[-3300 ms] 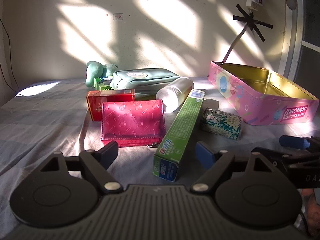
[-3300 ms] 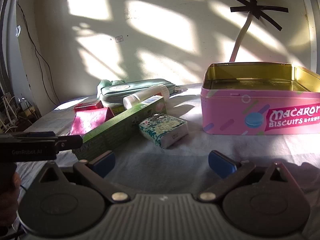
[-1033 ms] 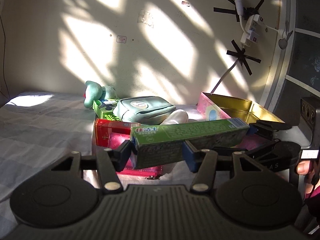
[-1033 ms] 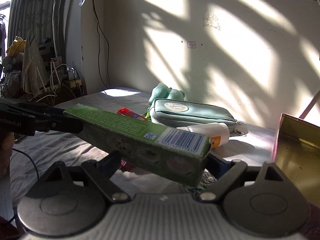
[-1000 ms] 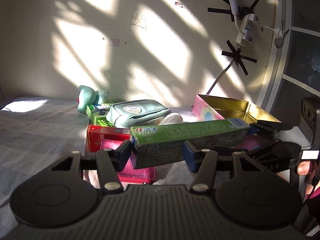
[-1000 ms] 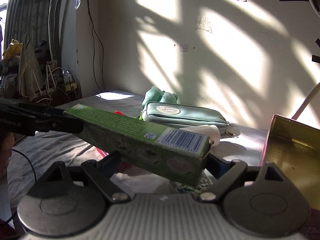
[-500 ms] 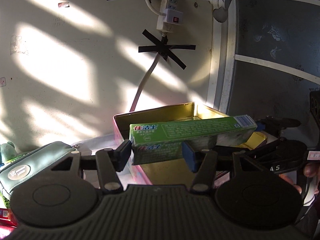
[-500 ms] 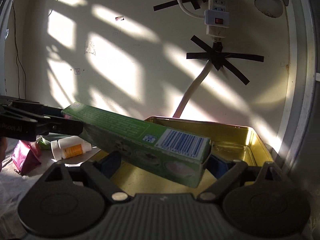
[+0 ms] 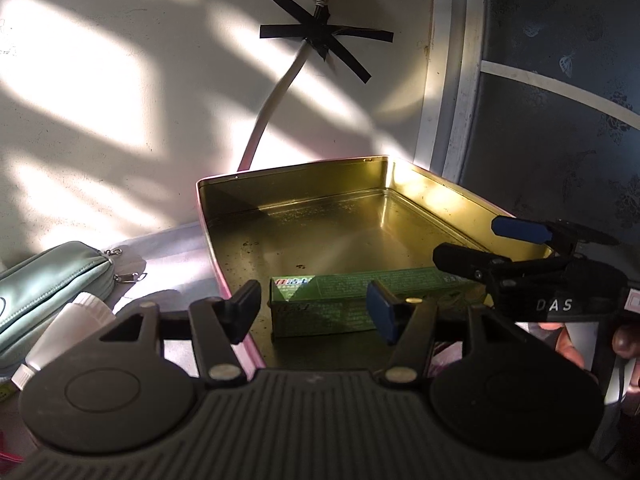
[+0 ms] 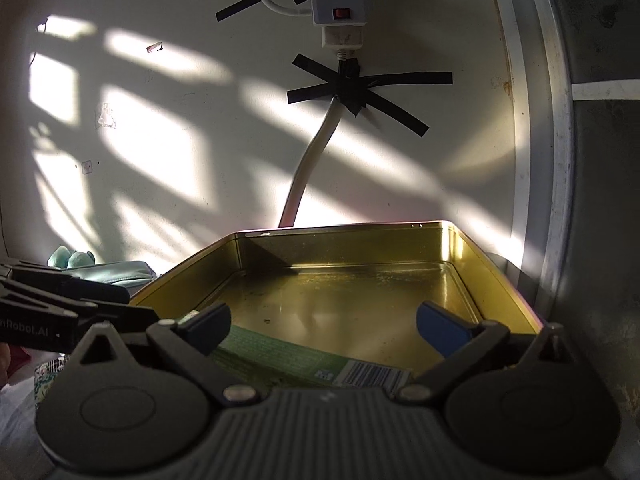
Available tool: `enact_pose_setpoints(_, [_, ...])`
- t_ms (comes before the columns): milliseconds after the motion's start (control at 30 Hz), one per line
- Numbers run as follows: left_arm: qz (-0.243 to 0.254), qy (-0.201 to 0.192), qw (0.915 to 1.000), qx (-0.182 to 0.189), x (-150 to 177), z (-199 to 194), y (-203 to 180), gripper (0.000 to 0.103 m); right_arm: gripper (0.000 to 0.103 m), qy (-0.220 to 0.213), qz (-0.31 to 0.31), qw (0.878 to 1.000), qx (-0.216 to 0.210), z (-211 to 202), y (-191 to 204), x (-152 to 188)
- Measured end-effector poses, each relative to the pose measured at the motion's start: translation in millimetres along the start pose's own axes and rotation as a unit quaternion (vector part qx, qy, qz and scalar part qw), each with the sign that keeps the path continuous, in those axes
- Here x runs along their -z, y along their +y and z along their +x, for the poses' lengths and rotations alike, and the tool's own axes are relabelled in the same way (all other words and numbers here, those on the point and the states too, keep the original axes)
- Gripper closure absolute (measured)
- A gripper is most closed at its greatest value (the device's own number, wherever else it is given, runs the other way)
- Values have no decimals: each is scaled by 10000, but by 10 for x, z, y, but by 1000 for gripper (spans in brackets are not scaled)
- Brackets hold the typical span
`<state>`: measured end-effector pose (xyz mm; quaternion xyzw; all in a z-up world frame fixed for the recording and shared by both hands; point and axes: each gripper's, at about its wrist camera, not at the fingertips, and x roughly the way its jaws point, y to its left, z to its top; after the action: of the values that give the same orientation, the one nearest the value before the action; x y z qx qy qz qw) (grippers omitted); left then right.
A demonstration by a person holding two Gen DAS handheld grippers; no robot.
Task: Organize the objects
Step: 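Carry the toothpaste box over the pink tin and release it inside, then move the left gripper back toward the green-patterned small box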
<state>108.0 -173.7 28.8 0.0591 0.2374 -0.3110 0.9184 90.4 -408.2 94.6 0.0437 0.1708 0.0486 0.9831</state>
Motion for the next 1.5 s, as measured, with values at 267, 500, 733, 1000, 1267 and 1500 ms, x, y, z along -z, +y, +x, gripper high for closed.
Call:
enact_pose_setpoints(267, [-33, -140, 9999, -32, 155, -490, 10, 40, 0, -529, 394, 9976, -205, -336, 319, 4])
enact_pose_setpoints(500, [-103, -386, 9989, -237, 436, -996, 200, 34, 1, -887, 222, 9945, -517, -716, 790, 133])
enact_pose_setpoints(733, [-239, -310, 9966, -730, 807, -1272, 457, 34, 13, -549, -28, 9922, -1116, -790, 1269, 303])
enact_pose_setpoints(1000, [-678, -71, 9904, -1200, 1158, -1406, 786, 34, 19, -121, -363, 9866, -1586, -706, 1687, 473])
enact_pose_setpoints(1267, [-1112, -1, 9853, -1298, 1335, -1454, 975, 33, 19, 188, -452, 9846, -1679, -630, 1805, 567])
enact_pose_setpoints(1500, [-1198, -102, 9856, -1188, 1357, -1469, 999, 32, 19, 377, -439, 9840, -1686, -557, 1818, 584])
